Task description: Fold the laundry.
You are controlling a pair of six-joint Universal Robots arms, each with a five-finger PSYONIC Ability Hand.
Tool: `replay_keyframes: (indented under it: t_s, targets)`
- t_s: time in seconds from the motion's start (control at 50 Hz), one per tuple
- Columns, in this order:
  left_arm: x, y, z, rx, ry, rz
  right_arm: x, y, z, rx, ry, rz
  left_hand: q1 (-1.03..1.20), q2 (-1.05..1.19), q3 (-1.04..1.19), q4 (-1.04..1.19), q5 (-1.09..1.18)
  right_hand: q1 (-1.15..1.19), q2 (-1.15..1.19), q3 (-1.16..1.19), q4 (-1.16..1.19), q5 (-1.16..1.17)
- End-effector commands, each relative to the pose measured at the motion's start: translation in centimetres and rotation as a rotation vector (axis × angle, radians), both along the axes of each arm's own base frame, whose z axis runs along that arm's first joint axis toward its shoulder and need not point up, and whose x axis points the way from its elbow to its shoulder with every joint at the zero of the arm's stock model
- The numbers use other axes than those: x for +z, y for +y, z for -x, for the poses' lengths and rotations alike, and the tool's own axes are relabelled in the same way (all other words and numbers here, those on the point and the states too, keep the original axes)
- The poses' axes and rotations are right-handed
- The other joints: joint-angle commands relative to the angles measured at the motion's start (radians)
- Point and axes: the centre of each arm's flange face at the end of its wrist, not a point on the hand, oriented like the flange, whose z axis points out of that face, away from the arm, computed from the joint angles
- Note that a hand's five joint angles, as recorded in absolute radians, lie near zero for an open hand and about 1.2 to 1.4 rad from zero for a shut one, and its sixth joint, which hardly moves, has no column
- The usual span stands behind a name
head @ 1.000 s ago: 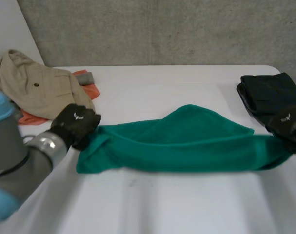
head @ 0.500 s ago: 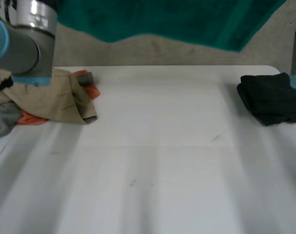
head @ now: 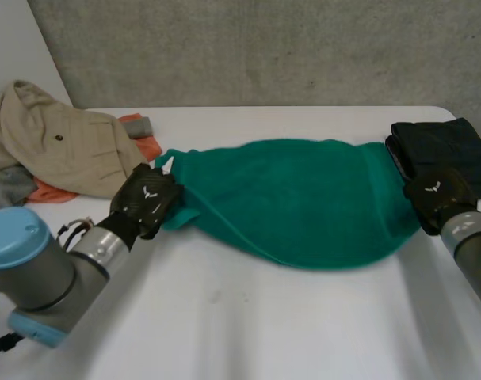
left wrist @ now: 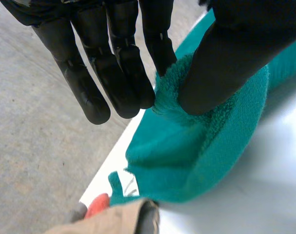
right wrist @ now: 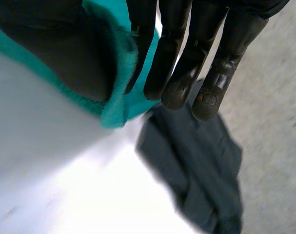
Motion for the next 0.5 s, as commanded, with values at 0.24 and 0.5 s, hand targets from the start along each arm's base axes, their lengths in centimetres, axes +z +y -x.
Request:
replay_keyframes:
  t_s: [0.24,0.5]
  targets:
    - [5.0,3.6,-1.7,0.019,-0.120,0.061,0.9,2.1,1.3,-0.050,-0.176,-0.102,-0.498,-0.578,-0.574,-0.582,-0.522,0.404,0.222,0.207,0.207,0.216]
    - [6.2,4.6,0.4,0.119,0.180,-0.138,0.3,2.5,1.3,-0.058,-0.198,-0.133,-0.498,-0.578,-0.574,-0.582,-0.522,0.404,0.222,0.207,0.207,0.216]
